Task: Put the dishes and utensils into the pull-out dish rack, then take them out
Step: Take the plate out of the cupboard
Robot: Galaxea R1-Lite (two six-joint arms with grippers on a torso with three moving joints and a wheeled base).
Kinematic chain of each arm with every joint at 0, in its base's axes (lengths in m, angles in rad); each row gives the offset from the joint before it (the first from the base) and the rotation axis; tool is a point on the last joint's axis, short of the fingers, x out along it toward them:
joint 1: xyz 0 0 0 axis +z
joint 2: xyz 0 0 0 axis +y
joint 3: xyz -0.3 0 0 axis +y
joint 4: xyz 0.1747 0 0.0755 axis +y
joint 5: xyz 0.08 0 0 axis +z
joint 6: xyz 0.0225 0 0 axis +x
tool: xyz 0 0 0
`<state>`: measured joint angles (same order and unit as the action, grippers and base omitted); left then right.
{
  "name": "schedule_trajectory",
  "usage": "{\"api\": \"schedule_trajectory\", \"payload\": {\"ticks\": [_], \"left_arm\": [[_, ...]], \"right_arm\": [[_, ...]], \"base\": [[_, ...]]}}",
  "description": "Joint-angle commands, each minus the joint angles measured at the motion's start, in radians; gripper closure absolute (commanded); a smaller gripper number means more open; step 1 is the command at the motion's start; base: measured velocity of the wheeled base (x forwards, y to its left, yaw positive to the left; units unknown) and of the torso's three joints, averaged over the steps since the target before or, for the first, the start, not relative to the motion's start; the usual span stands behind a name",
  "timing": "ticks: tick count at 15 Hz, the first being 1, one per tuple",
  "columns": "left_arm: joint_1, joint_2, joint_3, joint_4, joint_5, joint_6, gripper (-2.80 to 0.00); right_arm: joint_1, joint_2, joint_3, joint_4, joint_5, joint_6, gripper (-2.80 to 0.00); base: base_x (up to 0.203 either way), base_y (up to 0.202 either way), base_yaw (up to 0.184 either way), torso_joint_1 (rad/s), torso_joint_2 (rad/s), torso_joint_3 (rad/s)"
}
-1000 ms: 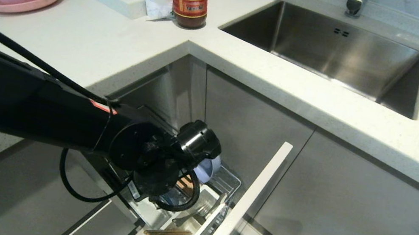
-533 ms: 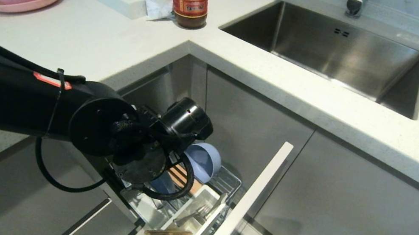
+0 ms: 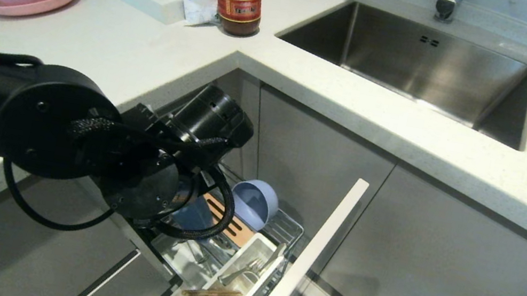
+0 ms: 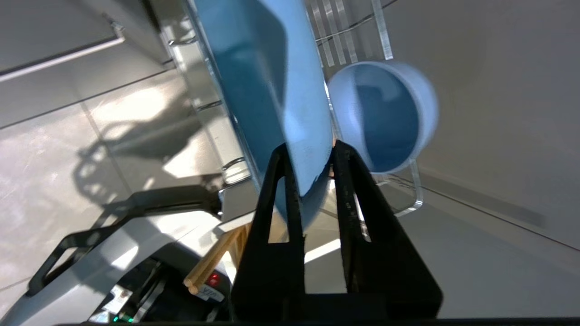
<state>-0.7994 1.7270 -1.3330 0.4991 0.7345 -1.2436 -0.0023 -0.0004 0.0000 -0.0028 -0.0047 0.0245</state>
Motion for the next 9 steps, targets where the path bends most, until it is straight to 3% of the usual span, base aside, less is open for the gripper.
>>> {"api": "schedule_trajectory", "payload": {"ticks": [1, 9], "left_arm": [[-0.015, -0.068, -0.006, 0.001, 0.006, 0.006, 0.00], [-0.160, -0.262, -0.038, 0.007, 0.007, 0.058, 0.00]], "right_arm": [[-0.001, -0.004, 0.002, 0.000, 0.000, 0.000, 0.00], [-0.001, -0.004, 0.002, 0.000, 0.000, 0.000, 0.00]], "base": [[0.000, 0.000, 0.000, 0.000, 0.00, 0.000], [0.000, 0.000, 0.000, 0.000, 0.00, 0.000]]}}
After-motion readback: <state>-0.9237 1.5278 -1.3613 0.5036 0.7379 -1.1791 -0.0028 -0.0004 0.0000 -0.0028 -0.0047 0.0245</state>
